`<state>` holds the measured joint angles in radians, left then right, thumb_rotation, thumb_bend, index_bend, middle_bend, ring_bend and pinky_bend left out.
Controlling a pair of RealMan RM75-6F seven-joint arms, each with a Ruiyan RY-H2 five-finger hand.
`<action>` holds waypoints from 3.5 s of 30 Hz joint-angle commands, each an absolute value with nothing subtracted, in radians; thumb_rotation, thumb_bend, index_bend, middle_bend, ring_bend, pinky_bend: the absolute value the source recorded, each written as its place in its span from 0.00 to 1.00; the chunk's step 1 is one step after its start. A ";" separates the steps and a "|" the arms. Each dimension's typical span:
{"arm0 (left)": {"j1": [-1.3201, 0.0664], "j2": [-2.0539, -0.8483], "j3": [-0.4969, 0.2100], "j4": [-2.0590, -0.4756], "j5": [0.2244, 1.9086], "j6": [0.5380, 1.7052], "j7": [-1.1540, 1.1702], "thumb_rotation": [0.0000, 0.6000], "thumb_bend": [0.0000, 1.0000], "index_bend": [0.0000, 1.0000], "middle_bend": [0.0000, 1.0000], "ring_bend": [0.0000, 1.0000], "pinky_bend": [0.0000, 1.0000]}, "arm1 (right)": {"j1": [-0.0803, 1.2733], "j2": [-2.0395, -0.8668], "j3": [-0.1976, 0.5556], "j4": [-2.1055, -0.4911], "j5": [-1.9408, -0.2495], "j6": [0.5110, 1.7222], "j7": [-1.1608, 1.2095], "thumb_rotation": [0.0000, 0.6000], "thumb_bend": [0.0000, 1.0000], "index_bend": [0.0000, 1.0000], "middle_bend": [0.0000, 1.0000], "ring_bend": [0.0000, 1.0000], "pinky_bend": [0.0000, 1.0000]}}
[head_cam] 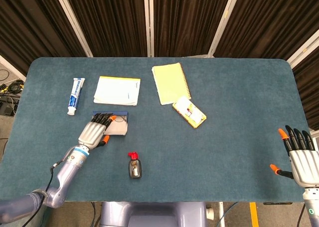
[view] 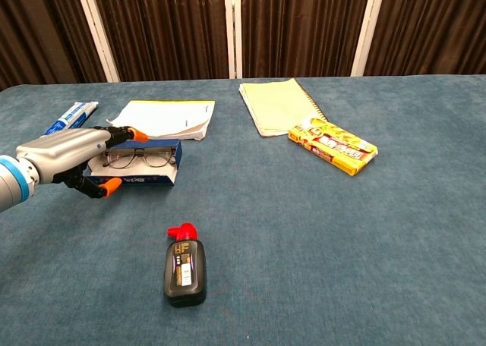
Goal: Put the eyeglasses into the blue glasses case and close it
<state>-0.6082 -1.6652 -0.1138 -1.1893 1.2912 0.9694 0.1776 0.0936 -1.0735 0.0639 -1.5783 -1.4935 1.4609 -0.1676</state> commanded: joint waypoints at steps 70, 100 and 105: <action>-0.597 -1.458 -0.060 -1.520 1.115 0.931 0.407 1.00 0.51 0.43 0.00 0.00 0.00 | 0.084 -1.062 0.059 -1.592 -1.510 1.481 -0.149 1.00 0.00 0.00 0.00 0.00 0.00; -0.634 -1.443 -0.018 -1.440 1.246 0.844 0.276 1.00 0.22 0.00 0.00 0.00 0.00 | 0.085 -1.064 0.060 -1.594 -1.504 1.474 -0.154 1.00 0.00 0.00 0.00 0.00 0.00; -0.646 -1.489 -0.026 -1.399 1.239 0.839 0.286 1.00 0.23 0.06 0.03 0.00 0.05 | 0.086 -1.066 0.061 -1.592 -1.501 1.470 -0.154 1.00 0.00 0.00 0.00 0.00 0.00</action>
